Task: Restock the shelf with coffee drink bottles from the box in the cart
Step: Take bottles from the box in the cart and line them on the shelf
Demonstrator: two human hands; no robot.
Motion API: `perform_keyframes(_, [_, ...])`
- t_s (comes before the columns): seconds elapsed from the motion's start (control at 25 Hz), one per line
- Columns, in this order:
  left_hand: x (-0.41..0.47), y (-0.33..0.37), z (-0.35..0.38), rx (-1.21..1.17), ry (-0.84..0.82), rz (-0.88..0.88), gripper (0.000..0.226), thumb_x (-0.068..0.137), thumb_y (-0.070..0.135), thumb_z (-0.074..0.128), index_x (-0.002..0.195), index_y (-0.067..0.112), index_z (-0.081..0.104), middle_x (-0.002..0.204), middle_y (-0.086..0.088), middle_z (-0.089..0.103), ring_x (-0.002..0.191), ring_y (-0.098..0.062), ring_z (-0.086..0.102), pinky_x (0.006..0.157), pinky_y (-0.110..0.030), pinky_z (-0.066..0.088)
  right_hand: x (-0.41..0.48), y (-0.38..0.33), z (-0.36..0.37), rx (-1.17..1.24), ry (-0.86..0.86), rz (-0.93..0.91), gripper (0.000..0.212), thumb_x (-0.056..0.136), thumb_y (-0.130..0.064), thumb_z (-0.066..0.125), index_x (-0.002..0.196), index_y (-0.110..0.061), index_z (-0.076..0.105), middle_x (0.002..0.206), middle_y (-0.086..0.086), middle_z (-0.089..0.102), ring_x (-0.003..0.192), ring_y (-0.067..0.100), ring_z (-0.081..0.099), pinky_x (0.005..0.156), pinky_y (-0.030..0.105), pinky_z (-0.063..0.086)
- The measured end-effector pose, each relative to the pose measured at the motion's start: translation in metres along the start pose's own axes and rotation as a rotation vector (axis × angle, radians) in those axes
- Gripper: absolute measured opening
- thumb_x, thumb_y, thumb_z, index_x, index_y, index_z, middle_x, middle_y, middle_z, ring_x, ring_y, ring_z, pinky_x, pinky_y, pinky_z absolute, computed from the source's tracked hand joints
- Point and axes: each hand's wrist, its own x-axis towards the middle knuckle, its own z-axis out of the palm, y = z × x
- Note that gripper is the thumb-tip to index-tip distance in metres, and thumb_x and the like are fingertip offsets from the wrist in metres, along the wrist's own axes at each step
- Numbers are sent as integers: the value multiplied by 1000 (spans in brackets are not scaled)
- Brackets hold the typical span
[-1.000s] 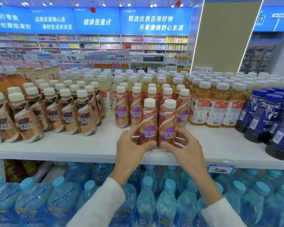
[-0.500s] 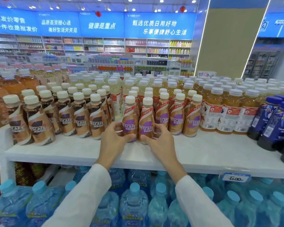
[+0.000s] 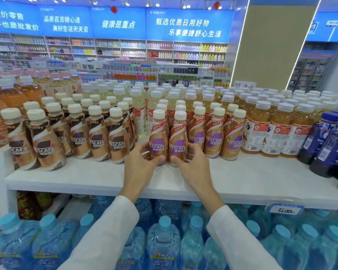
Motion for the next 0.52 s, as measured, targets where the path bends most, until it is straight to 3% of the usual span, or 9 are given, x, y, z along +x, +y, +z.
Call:
perform_keyframes(0.2, [0, -1, 1, -10, -18, -10, 67, 75, 22, 88, 135, 16, 59, 126, 3, 67, 110, -14, 66, 93, -25, 54, -1, -2, 3, -40, 16, 1, 57, 83, -27, 81, 131, -24, 51, 122, -9, 63, 109, 8, 62, 92, 21, 51])
perform_keyframes(0.4, [-1, -1, 1, 20, -11, -9, 67, 77, 26, 86, 137, 17, 57, 126, 4, 67, 108, -11, 65, 86, -16, 51, -1, -1, 4, -67, 21, 13, 58, 84, -31, 80, 134, -26, 49, 128, -7, 63, 112, 9, 61, 96, 25, 53])
perform_keyframes(0.52, [-2, -1, 2, 35, -1, 3, 64, 78, 28, 86, 134, 18, 58, 126, 3, 67, 109, -13, 66, 92, -26, 55, -2, -1, 4, -62, 16, 17, 61, 85, -33, 79, 137, -25, 48, 131, -7, 61, 115, 10, 61, 99, 31, 54])
